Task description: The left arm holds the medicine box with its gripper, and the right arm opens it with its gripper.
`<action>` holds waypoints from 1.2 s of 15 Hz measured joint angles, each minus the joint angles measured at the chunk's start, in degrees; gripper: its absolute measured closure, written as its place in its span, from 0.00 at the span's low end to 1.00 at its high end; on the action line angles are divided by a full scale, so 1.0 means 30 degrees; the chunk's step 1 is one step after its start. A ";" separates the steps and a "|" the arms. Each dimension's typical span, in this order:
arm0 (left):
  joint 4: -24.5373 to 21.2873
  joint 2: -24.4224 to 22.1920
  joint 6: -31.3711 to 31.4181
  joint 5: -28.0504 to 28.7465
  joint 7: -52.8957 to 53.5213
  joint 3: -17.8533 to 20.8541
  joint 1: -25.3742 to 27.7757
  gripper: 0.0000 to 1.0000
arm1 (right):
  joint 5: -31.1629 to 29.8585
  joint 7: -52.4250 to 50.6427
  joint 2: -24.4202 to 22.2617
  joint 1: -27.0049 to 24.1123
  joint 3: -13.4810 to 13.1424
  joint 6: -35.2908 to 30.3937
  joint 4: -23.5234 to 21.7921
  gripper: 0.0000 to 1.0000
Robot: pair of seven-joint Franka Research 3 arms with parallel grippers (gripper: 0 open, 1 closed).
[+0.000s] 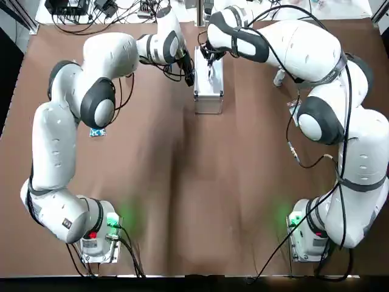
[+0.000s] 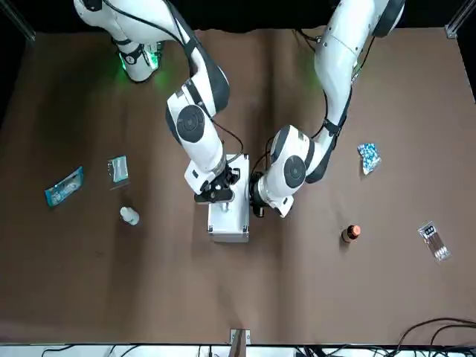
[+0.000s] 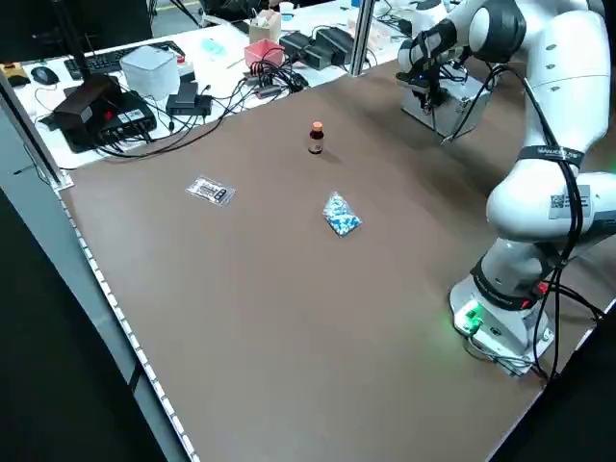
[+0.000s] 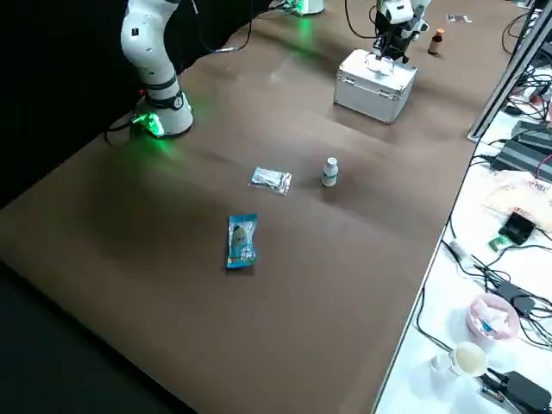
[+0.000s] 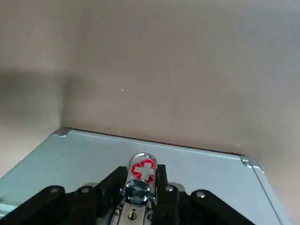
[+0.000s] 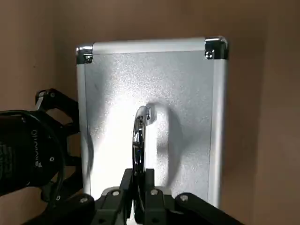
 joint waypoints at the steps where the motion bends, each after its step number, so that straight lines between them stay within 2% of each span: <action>1: 0.0001 0.0000 0.0001 0.0000 0.0000 0.0000 0.0000 0.68 | 0.0032 0.0180 0.0000 -0.0027 -0.0012 -0.0064 0.0003 0.87; 5: 0.0008 -0.0003 0.0024 0.0000 0.0000 -0.0009 -0.0012 0.68 | 0.1031 0.0263 0.0007 -0.0647 -0.0017 -0.1464 0.0435 0.87; 9: 0.0025 -0.0012 0.0029 0.0000 0.0000 -0.0020 -0.0024 0.68 | 0.2883 -0.0466 -0.0096 -0.2376 0.0233 -0.4332 0.1415 0.87; 13: 0.0025 -0.0011 0.0030 0.0000 0.0000 -0.0016 -0.0024 0.68 | 0.4323 -0.1689 -0.0276 -0.3567 0.0294 -0.5641 0.1399 0.87; 18: 0.0008 0.0002 0.0048 0.0000 0.0000 0.0002 -0.0024 0.68 | 0.4518 -0.2671 -0.0573 -0.4588 0.0277 -0.6899 0.1136 0.87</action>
